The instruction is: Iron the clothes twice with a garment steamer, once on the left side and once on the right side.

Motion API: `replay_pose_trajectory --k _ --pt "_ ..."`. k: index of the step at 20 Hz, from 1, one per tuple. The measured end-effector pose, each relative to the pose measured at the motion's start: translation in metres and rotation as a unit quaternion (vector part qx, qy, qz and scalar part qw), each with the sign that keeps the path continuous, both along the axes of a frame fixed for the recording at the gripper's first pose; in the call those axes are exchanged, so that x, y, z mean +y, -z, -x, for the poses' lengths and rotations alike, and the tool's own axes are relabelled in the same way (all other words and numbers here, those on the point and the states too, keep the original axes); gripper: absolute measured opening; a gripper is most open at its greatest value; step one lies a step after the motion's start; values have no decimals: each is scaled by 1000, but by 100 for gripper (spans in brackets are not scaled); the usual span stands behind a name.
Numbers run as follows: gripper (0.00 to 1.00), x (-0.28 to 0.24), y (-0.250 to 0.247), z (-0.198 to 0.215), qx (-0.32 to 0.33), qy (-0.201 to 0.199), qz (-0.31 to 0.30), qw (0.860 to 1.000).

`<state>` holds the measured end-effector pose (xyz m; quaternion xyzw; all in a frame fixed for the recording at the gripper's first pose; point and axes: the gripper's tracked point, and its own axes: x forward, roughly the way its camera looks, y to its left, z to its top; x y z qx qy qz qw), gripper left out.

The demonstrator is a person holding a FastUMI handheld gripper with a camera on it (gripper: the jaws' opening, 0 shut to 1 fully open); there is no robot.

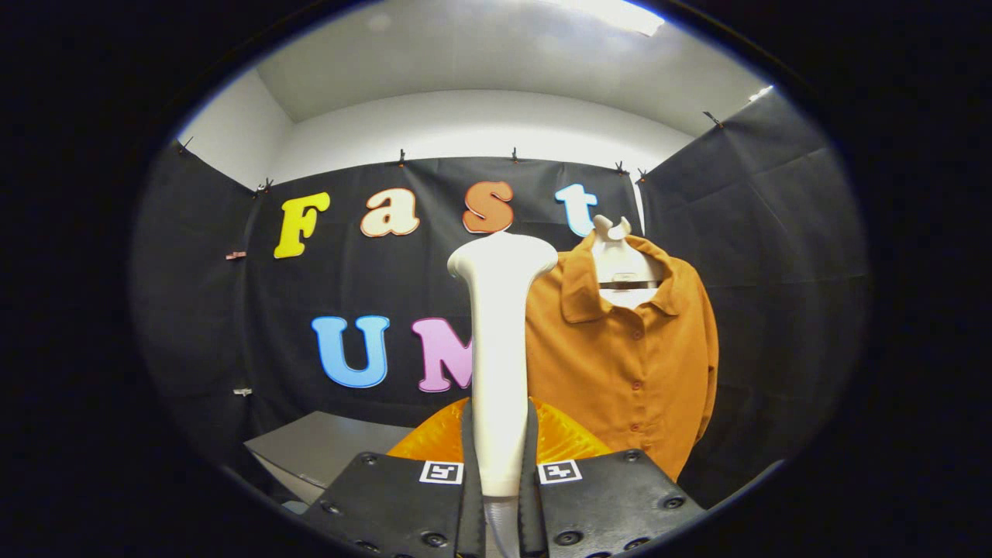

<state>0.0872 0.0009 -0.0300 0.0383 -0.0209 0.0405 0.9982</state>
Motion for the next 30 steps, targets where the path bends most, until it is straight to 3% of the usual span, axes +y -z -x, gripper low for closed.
replay_pose_trajectory --k 5,12,21,30 --pt "20 -46 36 -34 21 12 -8 1000" --pt "20 -70 88 -71 52 8 0 999" --pt "20 -76 167 -61 109 -5 1 994" --pt "21 -88 268 -34 211 -2 -5 977"
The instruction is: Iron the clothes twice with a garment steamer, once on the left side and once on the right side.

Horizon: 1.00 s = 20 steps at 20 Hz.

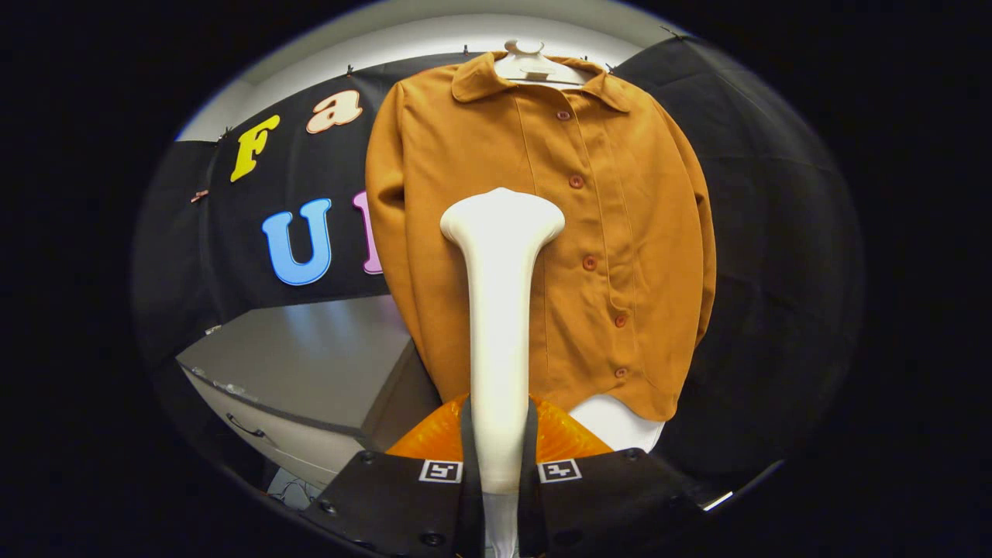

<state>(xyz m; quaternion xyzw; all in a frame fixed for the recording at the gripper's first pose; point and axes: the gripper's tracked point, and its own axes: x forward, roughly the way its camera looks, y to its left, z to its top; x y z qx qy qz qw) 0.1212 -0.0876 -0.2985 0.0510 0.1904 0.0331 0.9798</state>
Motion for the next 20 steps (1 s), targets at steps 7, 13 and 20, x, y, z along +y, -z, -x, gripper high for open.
replay_pose_trajectory --k 7,13,20 --pt "20 -9 65 29 74 11 6 997" --pt "20 -15 103 67 117 24 1 993" --pt "21 -15 69 103 90 33 -13 995"
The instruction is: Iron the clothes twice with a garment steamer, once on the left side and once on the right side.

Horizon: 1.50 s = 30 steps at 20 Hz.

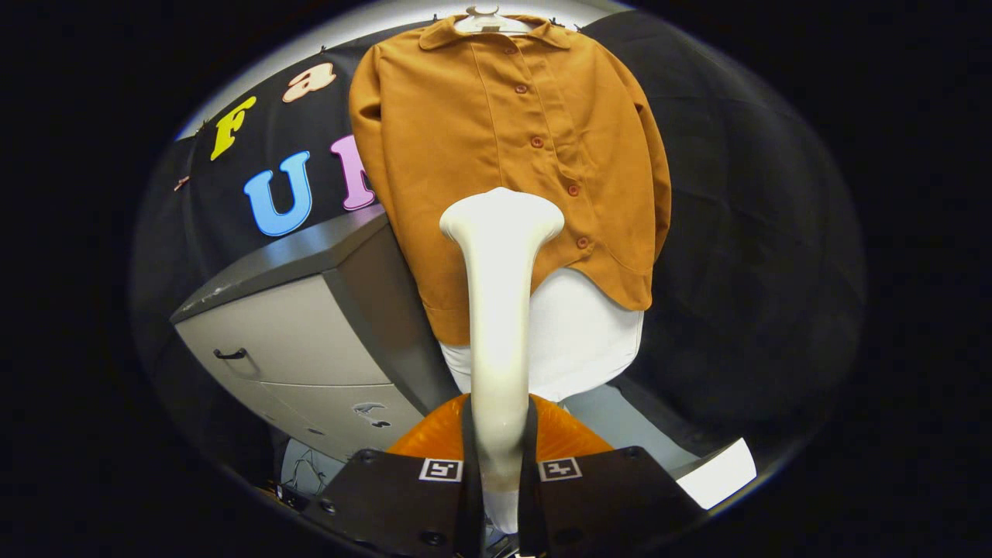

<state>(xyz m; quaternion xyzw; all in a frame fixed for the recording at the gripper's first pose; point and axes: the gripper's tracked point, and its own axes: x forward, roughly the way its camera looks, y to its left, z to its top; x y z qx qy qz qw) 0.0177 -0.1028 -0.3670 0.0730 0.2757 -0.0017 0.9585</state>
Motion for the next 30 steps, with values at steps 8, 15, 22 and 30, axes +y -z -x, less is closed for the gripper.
replay_pose_trajectory --k 8,15,22,30 --pt "20 -5 -148 -4 -125 4 -2 992" --pt "20 -32 -261 -32 -210 9 10 978" --pt "20 -80 -309 -79 -248 36 11 968" --pt "20 -115 -286 -127 -232 38 7 972"
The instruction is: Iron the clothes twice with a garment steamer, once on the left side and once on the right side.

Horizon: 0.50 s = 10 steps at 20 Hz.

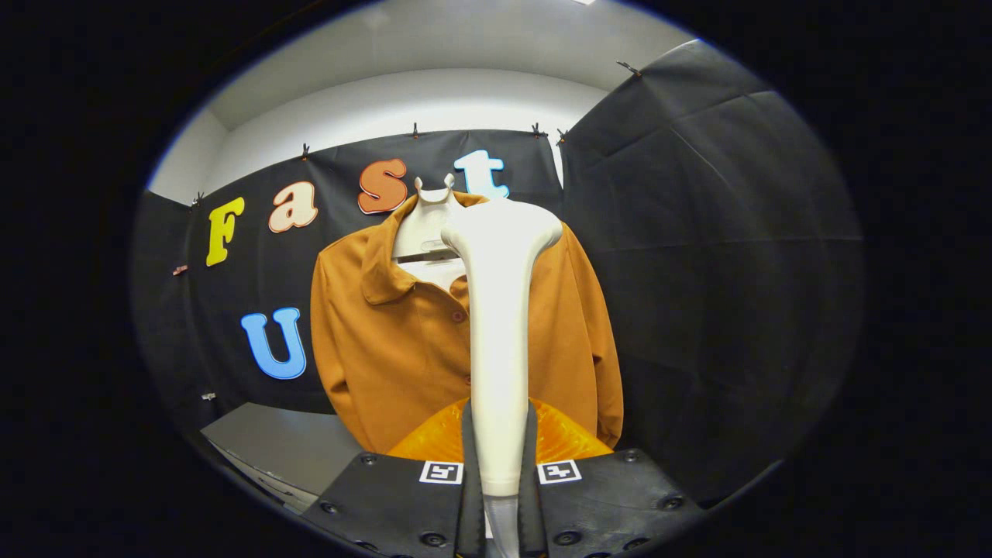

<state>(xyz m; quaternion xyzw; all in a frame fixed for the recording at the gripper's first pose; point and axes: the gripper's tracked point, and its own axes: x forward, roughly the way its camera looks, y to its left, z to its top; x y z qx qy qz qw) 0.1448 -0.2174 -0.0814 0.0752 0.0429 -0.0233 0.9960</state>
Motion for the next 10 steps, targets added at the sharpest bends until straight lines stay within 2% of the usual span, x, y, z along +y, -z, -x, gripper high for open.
replay_pose_trajectory --k 10 --pt "20 -16 54 -47 12 -24 -1 1000"
